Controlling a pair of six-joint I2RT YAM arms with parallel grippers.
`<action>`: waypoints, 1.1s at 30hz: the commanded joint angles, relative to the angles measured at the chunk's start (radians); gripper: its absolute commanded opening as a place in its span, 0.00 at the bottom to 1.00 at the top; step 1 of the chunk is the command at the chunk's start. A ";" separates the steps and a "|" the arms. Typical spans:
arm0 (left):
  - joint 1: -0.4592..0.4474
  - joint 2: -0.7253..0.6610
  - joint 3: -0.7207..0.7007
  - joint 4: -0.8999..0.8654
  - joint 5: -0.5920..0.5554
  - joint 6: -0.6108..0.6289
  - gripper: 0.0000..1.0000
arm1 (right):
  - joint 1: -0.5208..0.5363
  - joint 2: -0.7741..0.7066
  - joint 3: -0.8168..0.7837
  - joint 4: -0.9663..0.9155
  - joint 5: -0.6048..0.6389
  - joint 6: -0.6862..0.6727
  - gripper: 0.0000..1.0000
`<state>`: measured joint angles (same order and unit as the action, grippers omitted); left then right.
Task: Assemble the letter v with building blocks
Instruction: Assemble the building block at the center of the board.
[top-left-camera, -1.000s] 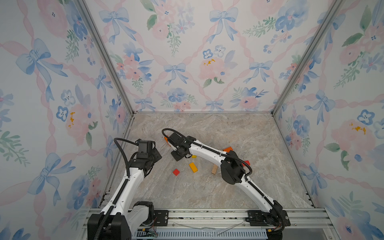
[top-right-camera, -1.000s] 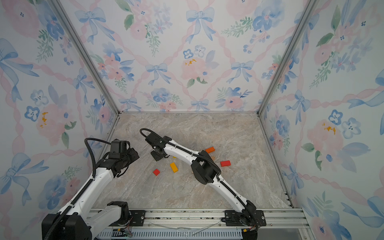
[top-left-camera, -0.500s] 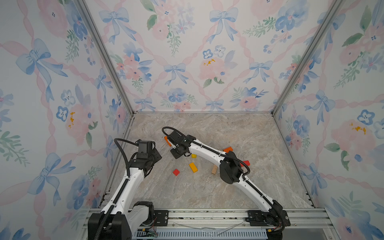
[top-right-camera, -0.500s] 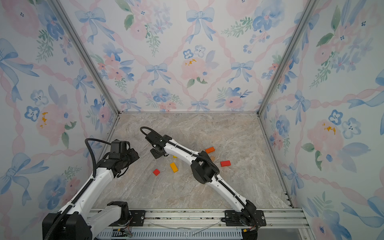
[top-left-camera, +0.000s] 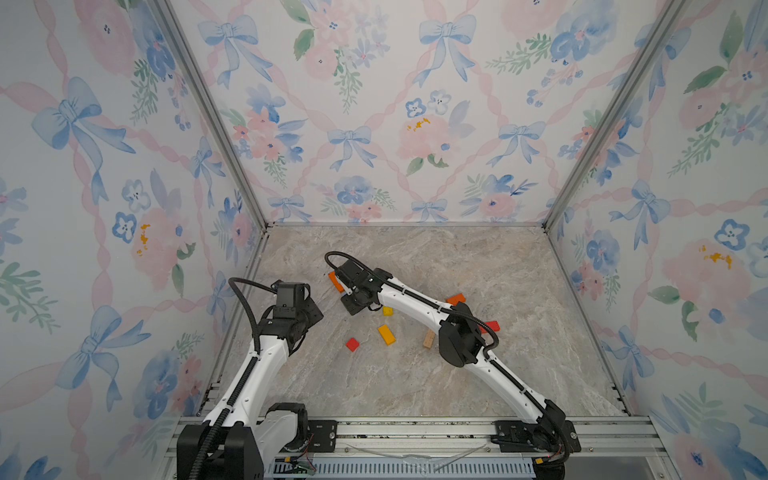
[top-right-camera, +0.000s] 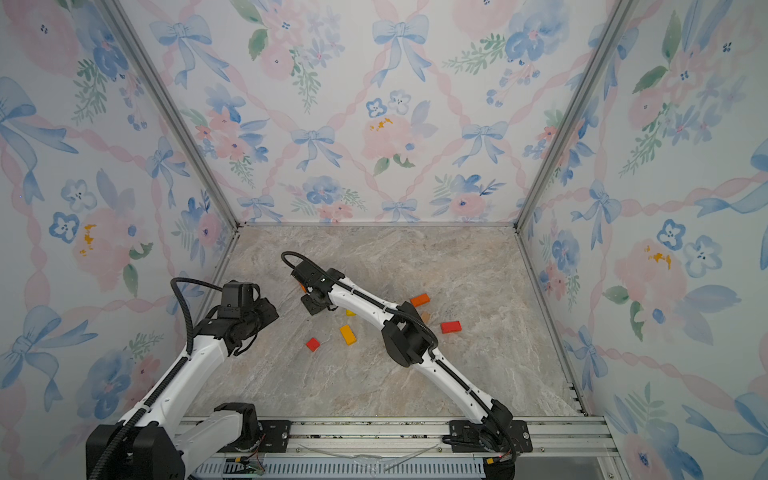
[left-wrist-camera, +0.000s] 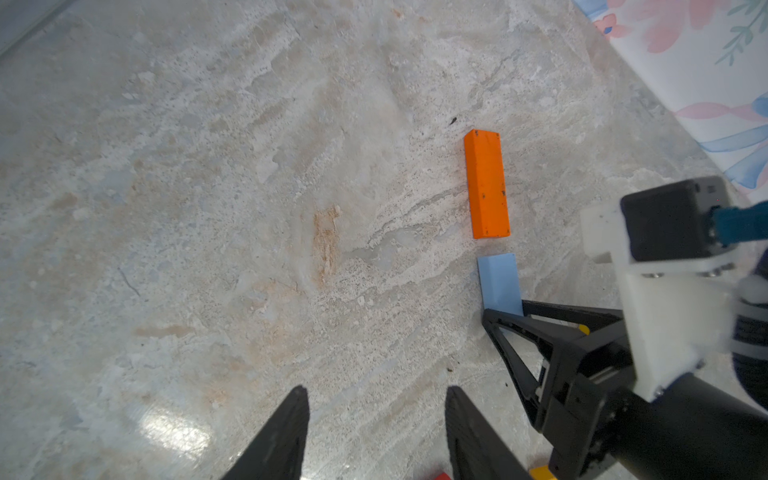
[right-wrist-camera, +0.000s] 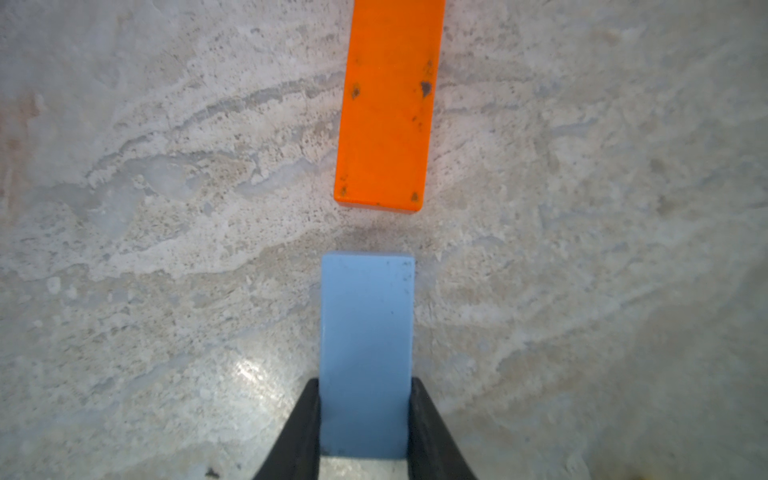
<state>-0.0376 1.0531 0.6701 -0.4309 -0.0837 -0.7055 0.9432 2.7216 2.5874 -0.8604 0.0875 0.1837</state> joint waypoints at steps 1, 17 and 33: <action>0.008 0.008 -0.014 0.010 0.017 0.022 0.56 | -0.011 0.043 0.026 -0.029 0.018 -0.013 0.22; 0.011 0.008 -0.024 0.014 0.023 0.022 0.56 | -0.011 0.053 0.034 -0.011 0.018 -0.011 0.23; 0.013 0.013 -0.029 0.017 0.029 0.021 0.56 | -0.011 0.061 0.039 -0.004 0.009 -0.002 0.28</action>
<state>-0.0319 1.0576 0.6525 -0.4160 -0.0654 -0.7055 0.9432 2.7365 2.6068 -0.8478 0.0914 0.1787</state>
